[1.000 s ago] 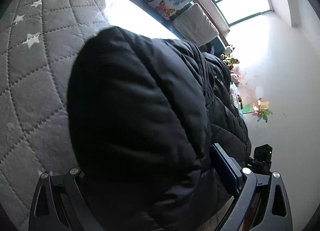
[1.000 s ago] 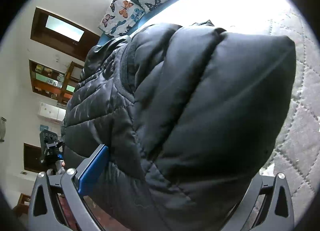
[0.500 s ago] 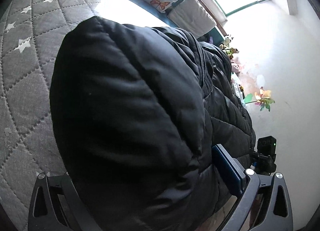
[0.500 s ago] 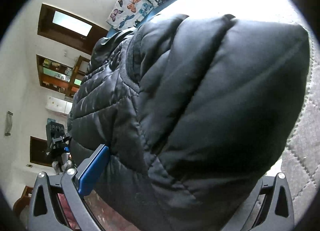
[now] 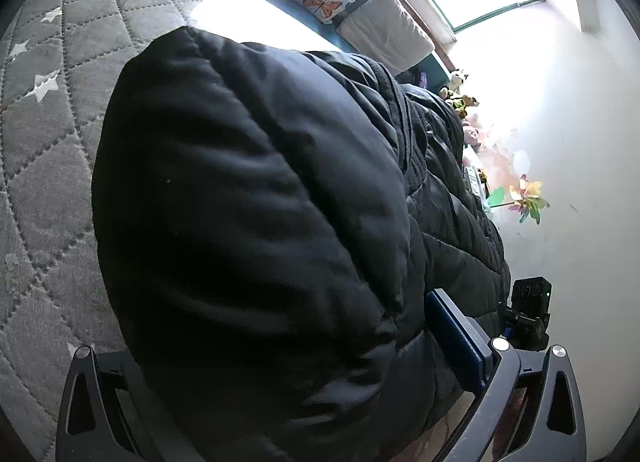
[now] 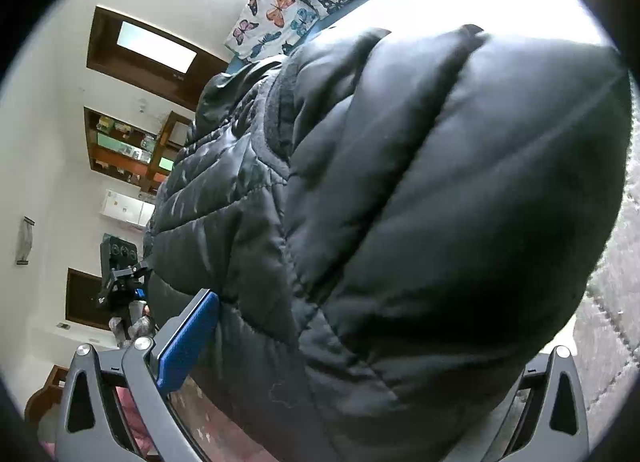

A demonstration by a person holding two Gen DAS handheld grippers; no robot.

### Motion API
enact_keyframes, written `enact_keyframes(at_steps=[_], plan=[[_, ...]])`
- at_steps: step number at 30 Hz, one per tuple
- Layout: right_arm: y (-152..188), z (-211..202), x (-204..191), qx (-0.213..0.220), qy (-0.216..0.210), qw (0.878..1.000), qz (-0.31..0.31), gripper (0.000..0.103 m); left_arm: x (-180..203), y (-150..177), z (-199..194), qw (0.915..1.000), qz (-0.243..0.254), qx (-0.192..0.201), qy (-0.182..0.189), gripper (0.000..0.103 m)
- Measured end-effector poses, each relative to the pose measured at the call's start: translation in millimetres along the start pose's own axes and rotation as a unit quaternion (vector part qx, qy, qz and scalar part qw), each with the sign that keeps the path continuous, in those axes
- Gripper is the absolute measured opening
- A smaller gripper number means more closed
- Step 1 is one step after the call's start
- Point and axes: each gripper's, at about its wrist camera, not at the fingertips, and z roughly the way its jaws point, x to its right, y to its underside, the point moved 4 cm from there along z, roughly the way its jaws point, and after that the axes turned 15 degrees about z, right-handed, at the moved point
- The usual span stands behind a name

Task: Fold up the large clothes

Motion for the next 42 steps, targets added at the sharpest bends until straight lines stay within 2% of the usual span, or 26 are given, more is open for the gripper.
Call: enact_keyframes(at_steps=[3,9,11,13,15,16,18,21,26,33,42], plan=[[3,-3,2,0.007,0.007,1.000,-0.005,0.103,7,-1,3,1.0000,0.004,-0.007,-0.005,0.103],[3,-6,2,0.011,-0.001,1.000,-0.013,0.103,12,-2,7,0.9996,0.020,0.018,-0.004,0.103],[4,-5,1,0.018,0.000,1.000,-0.014,0.103,14,-4,7,0.9994,0.019,0.023,-0.014,0.103],[7,-12,0,0.032,-0.001,0.999,-0.016,0.096,20,-4,0,0.9983,0.034,0.035,-0.033,0.091],[11,-19,-5,0.044,-0.005,0.999,-0.020,0.076,39,-4,-10,0.9942,0.071,0.054,-0.059,0.081],[13,-26,-7,0.051,-0.010,0.998,-0.022,0.072,53,-4,-16,0.9907,0.095,0.063,-0.074,0.076],[19,-31,-11,0.059,-0.010,0.998,-0.026,0.062,68,-5,-21,0.9875,0.113,0.070,-0.085,0.072],[29,-44,-22,0.082,-0.006,0.996,-0.047,0.056,95,-7,-29,0.9833,0.132,0.085,-0.092,0.067],[34,-85,-33,0.133,-0.017,0.989,-0.066,0.053,130,-19,-33,0.9812,0.150,0.097,-0.073,0.064],[23,-152,-21,0.190,0.001,0.980,-0.067,0.053,212,-55,18,0.9810,0.172,0.082,-0.037,0.064],[-7,-205,17,0.258,0.038,0.964,-0.047,0.053,322,-112,137,0.9793,0.196,0.050,0.005,0.064]])
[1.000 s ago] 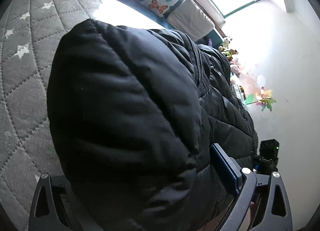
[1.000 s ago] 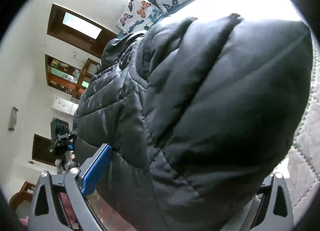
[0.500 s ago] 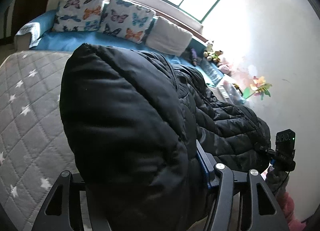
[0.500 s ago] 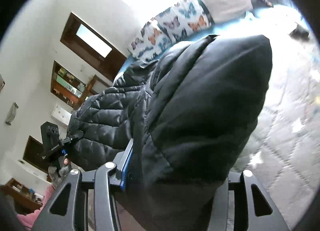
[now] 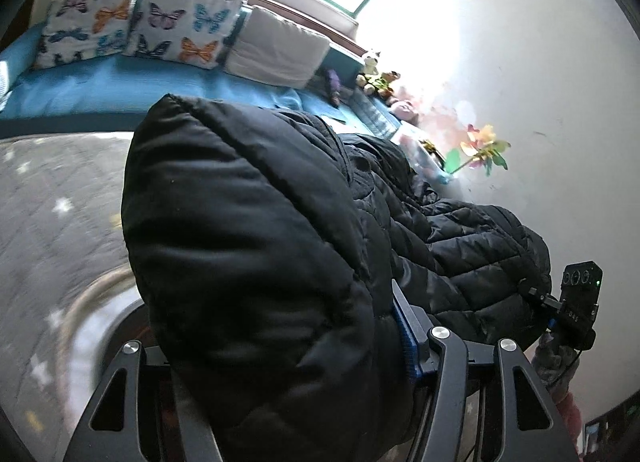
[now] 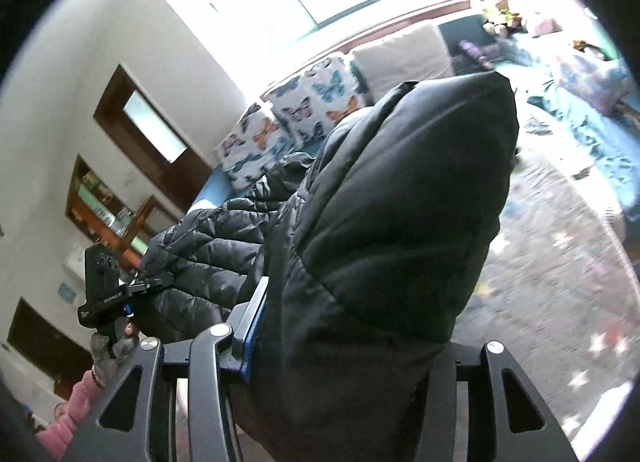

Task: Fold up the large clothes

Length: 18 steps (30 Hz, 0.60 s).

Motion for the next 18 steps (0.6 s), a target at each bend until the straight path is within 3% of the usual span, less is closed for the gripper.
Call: enact_keyframes(at_steps=[3,8,13,14,18], plan=[[-4,-2,17,0.011,0.006,1.000,0.006,0.053,18,-16,35,0.9999,0.009,-0.004,0.003,0.064],[4,17,56,-0.008,0.023,0.999,0.047,0.054,20,-13,83,0.9991,0.009,-0.038,-0.015,0.065],[18,27,83,-0.027,0.038,0.996,0.080,0.062,5,8,109,0.9973,-0.020,-0.069,-0.018,0.082],[17,26,85,-0.030,0.046,0.995,0.082,0.069,1,11,114,0.9967,-0.025,-0.074,-0.020,0.085],[22,31,84,-0.042,0.089,0.993,0.071,0.078,-19,21,124,0.9961,-0.031,-0.079,-0.026,0.098]])
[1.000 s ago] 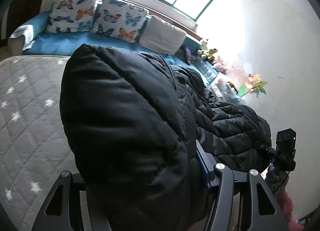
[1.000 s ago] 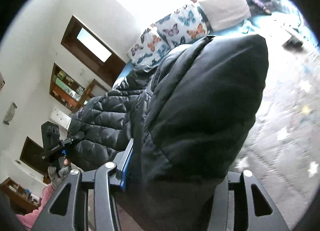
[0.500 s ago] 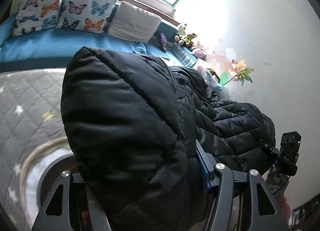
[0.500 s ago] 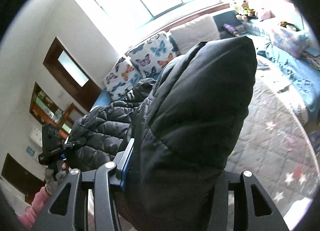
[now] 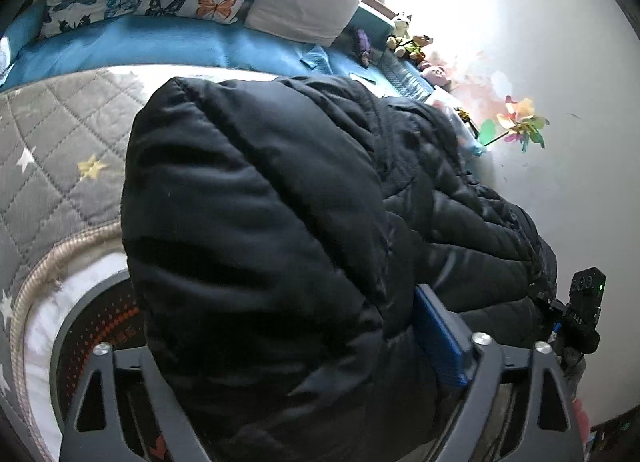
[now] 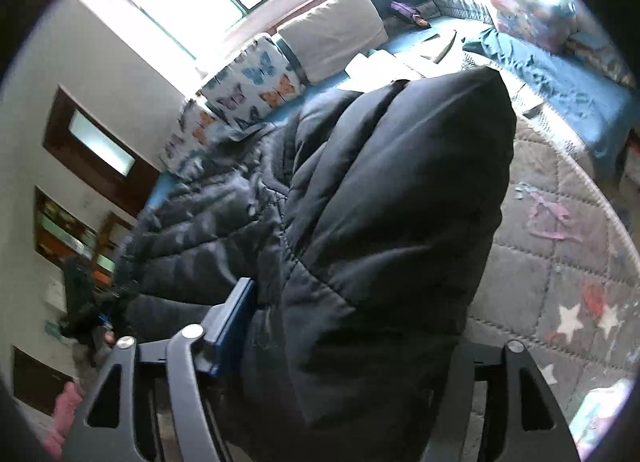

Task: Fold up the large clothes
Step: 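Lower the jacket onto the mattress with both grippers and release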

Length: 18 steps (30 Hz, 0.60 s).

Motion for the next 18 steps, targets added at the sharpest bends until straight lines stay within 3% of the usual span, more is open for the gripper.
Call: enact_keyframes(at_steps=[3,9,14,18], plan=[[-3,-8,0,0.000,0.020,1.000,-0.003,0.078,-13,6,-13,1.0000,-0.001,0.000,-0.007,0.098],[-5,-37,-5,0.037,0.086,0.995,-0.029,0.078,-31,-5,-74,0.9969,0.011,0.047,-0.062,0.098],[-3,-68,-22,0.115,0.161,0.977,-0.077,0.078,-14,-17,-115,0.9892,0.062,0.087,-0.100,0.098],[-5,-74,-48,0.124,0.133,0.978,-0.101,0.080,19,-22,-122,0.9844,0.106,0.098,-0.102,0.098]])
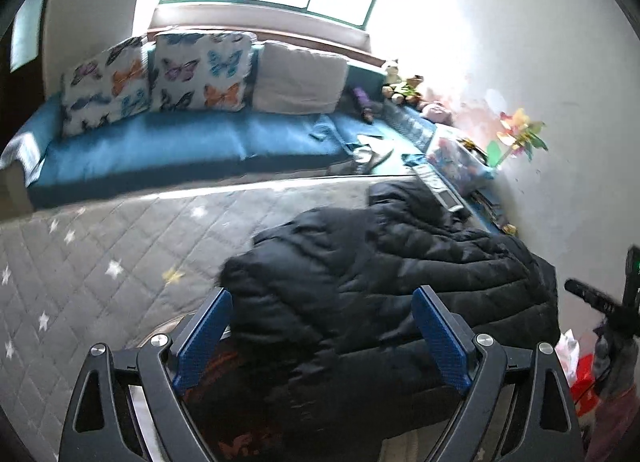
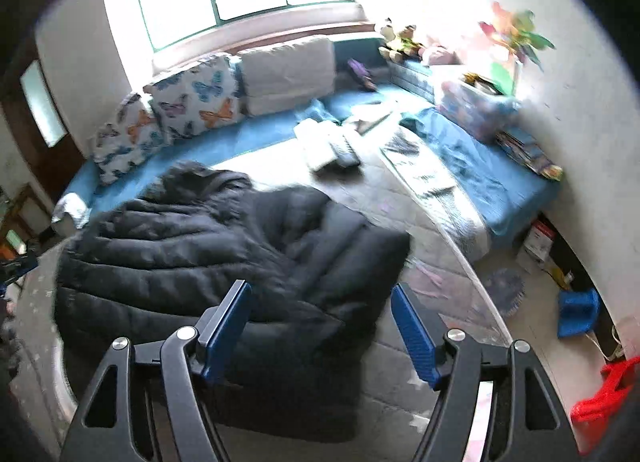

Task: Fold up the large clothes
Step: 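Lower the jacket onto the mattress with both grippers and release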

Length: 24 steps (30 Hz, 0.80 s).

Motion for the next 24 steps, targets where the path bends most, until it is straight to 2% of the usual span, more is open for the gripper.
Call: enact_keyframes(at_steps=[3,8,12,19,24], plan=[[-1,9,-21,0.003,-0.017,1.000,-0.016,0.080,23,-3,10,0.9998,0.017,-0.007,0.010,0.096],[-1,40,-40,0.001,-0.031,0.999,-0.017,0.080,44,-10,52,0.9992,0.015,-0.031,0.022,0.095],[-2,59,-54,-0.006,-0.038,0.999,-0.018,0.080,53,-13,83,0.9988,0.025,-0.038,0.015,0.092],[10,103,-47,-0.056,0.011,0.998,-0.028,0.080,48,3,130,0.9951,0.042,-0.090,0.001,0.090],[14,103,-45,-0.063,0.021,0.997,-0.041,0.080,47,10,139,0.9946,0.044,-0.094,0.004,0.091]])
